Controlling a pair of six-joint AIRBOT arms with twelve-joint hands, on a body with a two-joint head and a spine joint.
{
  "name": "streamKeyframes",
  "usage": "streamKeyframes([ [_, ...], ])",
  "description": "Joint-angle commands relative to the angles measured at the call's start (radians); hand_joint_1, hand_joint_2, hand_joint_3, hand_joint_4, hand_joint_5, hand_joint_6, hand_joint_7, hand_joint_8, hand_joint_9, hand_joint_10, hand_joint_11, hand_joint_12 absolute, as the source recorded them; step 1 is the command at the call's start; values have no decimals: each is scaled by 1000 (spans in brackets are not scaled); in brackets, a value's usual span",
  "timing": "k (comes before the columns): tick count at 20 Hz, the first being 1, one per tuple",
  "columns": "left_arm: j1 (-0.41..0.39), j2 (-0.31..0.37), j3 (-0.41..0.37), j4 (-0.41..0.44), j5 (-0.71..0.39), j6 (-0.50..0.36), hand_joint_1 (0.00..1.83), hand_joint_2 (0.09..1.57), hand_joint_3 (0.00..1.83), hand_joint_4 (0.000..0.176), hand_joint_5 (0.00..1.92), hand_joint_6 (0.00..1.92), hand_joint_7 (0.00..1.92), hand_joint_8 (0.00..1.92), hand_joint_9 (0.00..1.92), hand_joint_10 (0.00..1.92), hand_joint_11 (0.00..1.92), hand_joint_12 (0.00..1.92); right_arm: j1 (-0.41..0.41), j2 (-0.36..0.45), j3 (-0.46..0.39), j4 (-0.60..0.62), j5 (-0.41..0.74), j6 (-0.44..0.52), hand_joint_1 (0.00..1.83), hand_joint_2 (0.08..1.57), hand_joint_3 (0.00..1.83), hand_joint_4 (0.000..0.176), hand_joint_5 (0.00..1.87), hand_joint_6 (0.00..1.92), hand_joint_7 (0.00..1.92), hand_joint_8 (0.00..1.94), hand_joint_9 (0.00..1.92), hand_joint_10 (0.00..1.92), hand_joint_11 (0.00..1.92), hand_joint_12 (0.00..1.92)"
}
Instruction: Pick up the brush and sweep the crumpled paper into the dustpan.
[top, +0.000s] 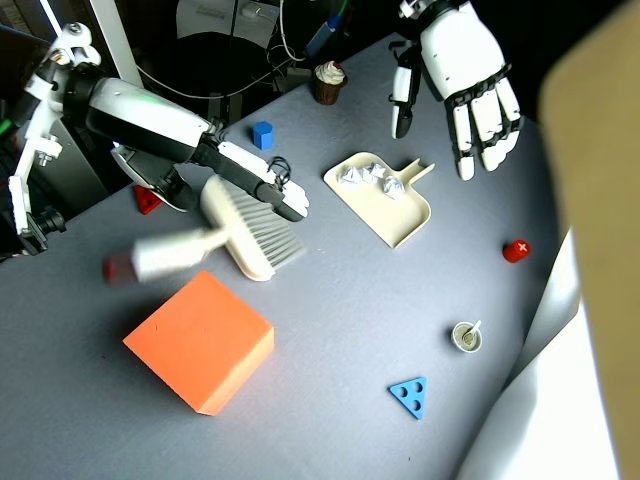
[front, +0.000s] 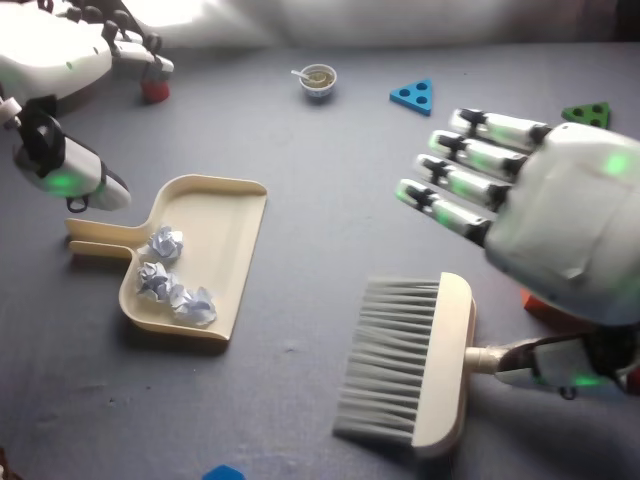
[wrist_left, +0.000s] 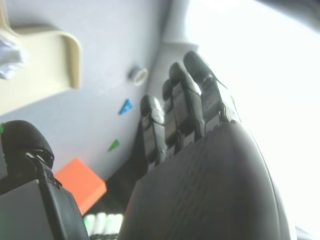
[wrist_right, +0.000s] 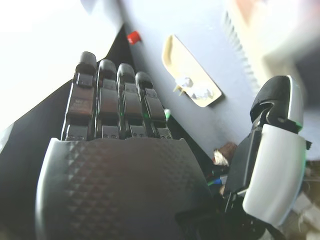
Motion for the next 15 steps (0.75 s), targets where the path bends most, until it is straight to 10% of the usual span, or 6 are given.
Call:
streamKeyframes([
  [1,-17,0,-5,24,-61,7,871,930,9,94,202,2,183,2,255,0,6,688,11,26,-1,-102,-3,65,254,811,2,0,12,0,55,2,68,1,144,29],
  [5,-48,-9,-24,23,-34,24,870,912,0,104,177,2,201,1,284,2,48,662,19,111,25,-368,208,500,243,819,4,0,9,0,28,0,35,0,120,16],
  [9,-92,-28,-32,-11,0,96,860,928,5,95,172,6,182,0,256,0,23,639,53,149,91,-380,327,876,269,816,0,0,21,3,46,5,57,6,151,25],
  [15,-114,-18,-20,-17,21,114,871,909,0,102,182,4,205,8,283,9,40,651,57,197,74,-398,325,793,238,823,2,0,42,0,90,1,113,3,191,31],
])
